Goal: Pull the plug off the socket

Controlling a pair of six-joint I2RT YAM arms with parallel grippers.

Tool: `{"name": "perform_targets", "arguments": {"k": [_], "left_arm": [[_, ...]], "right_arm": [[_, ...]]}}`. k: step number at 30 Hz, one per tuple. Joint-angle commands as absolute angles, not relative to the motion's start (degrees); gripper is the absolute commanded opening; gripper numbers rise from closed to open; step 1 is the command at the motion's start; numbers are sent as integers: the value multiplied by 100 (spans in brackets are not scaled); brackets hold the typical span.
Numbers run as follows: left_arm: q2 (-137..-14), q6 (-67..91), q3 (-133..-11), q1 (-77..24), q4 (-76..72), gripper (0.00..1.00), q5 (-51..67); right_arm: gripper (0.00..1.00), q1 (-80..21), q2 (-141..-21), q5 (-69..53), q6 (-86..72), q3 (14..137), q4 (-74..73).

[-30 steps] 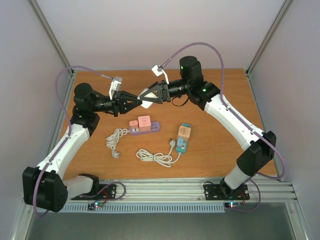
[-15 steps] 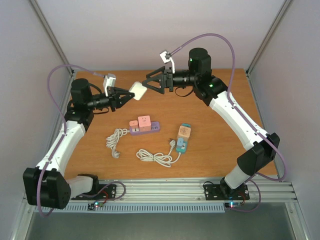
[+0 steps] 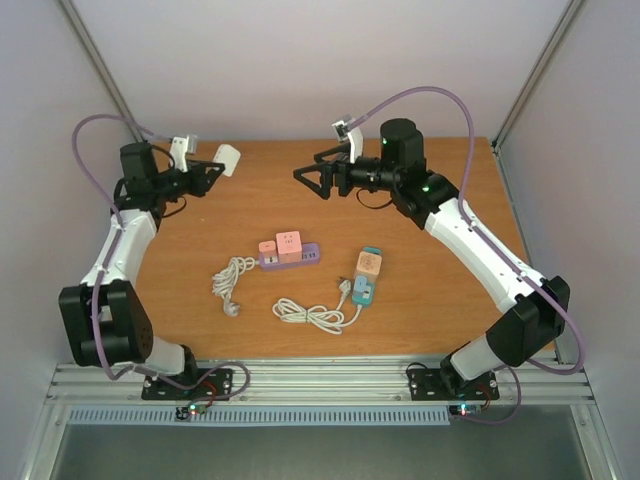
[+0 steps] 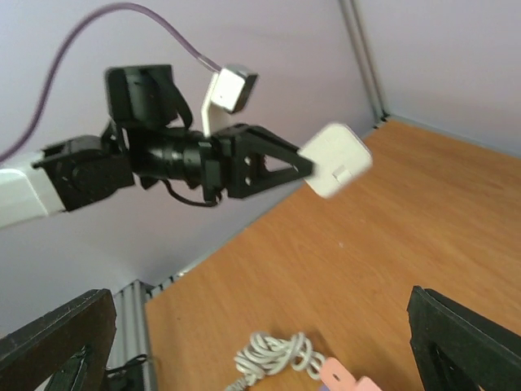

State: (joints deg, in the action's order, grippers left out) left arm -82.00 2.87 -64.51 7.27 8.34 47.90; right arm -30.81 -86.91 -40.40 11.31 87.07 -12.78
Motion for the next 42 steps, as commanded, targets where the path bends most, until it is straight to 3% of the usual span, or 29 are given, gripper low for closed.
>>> {"name": "perform_targets", "arguments": {"k": [1, 7, 17, 29, 39, 42], "left_arm": [[-8591, 93, -6730, 1194, 250, 1, 4507], [-9323, 759, -6971, 1798, -508, 1, 4307], [-11193, 834, -8497, 2249, 171, 1, 4133], [-12934, 1097, -9978, 2252, 587, 2, 3744], [-13865, 1334, -10819, 2252, 875, 8, 3666], [-14003, 1391, -10940, 2251, 895, 14, 3640]], "right_arm": [[98, -3067, -8414, -3439, 1402, 8374, -1056], [98, -2843, -8235, -3318, 1137, 8118, -901], [99, -1853, -8013, -4998, 230, 7186, 139], [98, -1802, -8027, -5011, 326, 7021, 50], [99, -1802, -8145, -5321, 16, 6904, 141], [99, -1802, -8169, -5397, 9, 6934, 178]]}}
